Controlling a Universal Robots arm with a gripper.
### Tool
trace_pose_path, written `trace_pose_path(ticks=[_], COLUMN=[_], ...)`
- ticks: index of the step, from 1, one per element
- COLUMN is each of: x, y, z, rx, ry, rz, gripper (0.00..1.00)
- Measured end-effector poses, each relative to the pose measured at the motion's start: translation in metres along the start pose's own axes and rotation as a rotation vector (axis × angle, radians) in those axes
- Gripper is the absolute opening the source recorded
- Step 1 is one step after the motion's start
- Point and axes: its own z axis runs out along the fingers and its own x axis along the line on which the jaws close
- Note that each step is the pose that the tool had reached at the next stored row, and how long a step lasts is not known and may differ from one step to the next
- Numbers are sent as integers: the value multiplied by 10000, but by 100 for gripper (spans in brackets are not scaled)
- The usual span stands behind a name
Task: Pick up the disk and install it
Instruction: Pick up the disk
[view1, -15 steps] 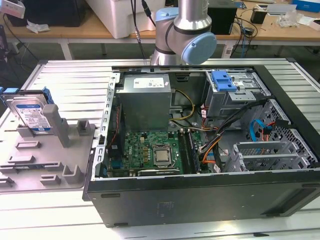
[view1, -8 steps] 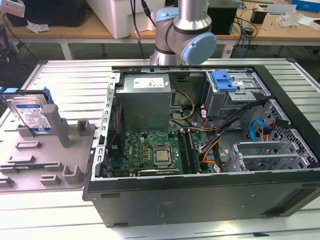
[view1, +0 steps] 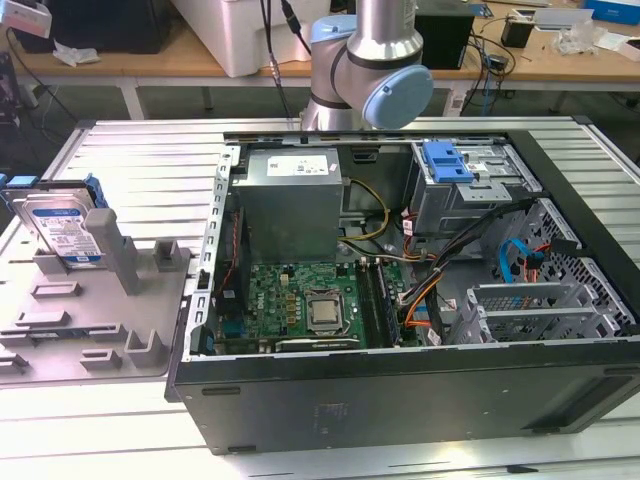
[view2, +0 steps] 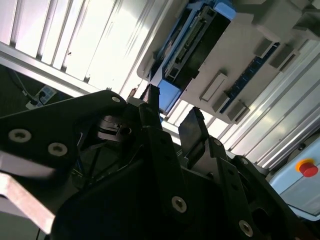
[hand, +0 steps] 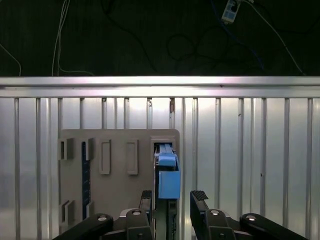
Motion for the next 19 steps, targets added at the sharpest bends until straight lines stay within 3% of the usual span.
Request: trace_pose_path(ticks=[4, 12, 14, 16, 19], x=[1, 1, 1, 1, 1], y=[-1, -1, -1, -1, -2], z=[14, 22, 27, 32, 41], rx=[3, -8, -56, -167, -200], ry=[-59, -60, -60, -60, -57], rz=[-10, -9, -3, 3, 5], gripper=[44, 44, 44, 44, 44])
